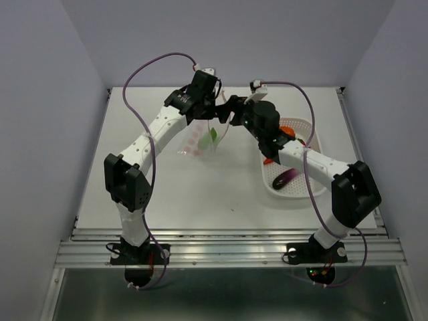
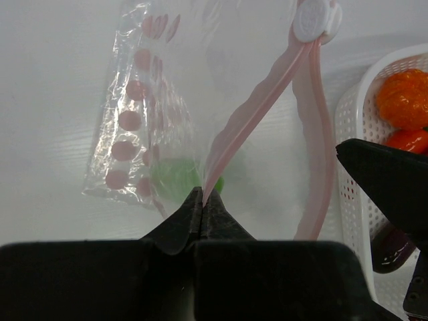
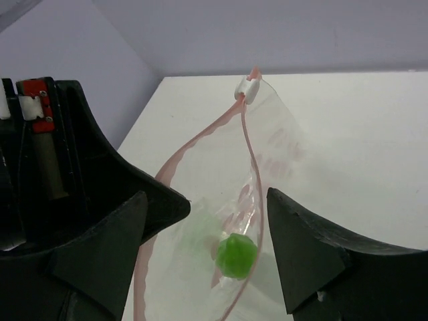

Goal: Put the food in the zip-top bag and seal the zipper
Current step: Place the fake vegetable in the zipper food storage bag, then pick up the fake vegetable from the bin.

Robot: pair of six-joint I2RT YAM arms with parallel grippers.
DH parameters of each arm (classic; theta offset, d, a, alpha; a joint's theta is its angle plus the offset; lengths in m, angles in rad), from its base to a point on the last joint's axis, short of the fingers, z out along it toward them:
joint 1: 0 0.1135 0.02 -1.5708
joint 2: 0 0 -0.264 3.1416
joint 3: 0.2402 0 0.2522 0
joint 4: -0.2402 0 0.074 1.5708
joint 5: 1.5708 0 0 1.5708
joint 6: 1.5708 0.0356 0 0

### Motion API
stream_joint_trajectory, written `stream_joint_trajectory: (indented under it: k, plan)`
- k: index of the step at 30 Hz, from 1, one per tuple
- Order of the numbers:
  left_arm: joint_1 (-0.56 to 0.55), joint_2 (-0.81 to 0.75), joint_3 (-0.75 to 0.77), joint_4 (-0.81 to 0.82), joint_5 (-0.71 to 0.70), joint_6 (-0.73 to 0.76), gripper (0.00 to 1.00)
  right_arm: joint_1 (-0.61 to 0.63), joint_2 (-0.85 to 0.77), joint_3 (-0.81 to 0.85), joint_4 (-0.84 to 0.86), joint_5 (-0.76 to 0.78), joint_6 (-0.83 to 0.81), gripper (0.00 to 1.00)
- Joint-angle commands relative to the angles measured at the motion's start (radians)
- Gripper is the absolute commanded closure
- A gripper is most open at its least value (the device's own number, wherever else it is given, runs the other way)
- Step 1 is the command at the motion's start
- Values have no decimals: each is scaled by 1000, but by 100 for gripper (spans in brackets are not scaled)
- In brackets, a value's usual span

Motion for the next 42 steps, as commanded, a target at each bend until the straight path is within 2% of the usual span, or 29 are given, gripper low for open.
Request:
stream_joint_trajectory:
  k: [1,3,4,9,11,14,18,20,25,28,35,39,42]
  plan:
    - [9,-41,35,10,-6,-2,100,3,-37,89,-81,12,-30,21]
    - [12,-36,38,7,-6,-2,100,3,-60,100,-130,8,-36,14]
    - [14,-33,40,6,-6,-2,100,3,-92,103,-149,22,-34,0]
    - [17,-34,31,18,0,-2,100,3,-231,66,-287,189,-39,0]
    - [18,-36,21,26,5,0,100,-20,-294,51,-411,323,-11,0]
    - [17,-38,11,35,9,0,100,-80,-362,11,-610,407,76,0]
    - [18,-41,-2,38,11,0,100,-202,-377,-24,-877,334,193,0]
    - [18,-42,-8,44,14,0,100,-254,-362,-26,-949,291,240,0]
    - [18,-44,-22,49,8,1,100,-273,-298,-4,-1228,295,329,0]
    - [20,-33,-25,53,21,0,100,-273,-278,-24,-1279,295,378,0]
    - [18,-30,-40,53,25,-2,100,-282,-285,-147,-1283,269,477,0]
    - [20,-38,-43,56,25,1,100,-305,-288,-190,-1267,294,490,0]
    - [20,-39,-48,59,28,1,100,-324,-273,-231,-1194,274,484,0]
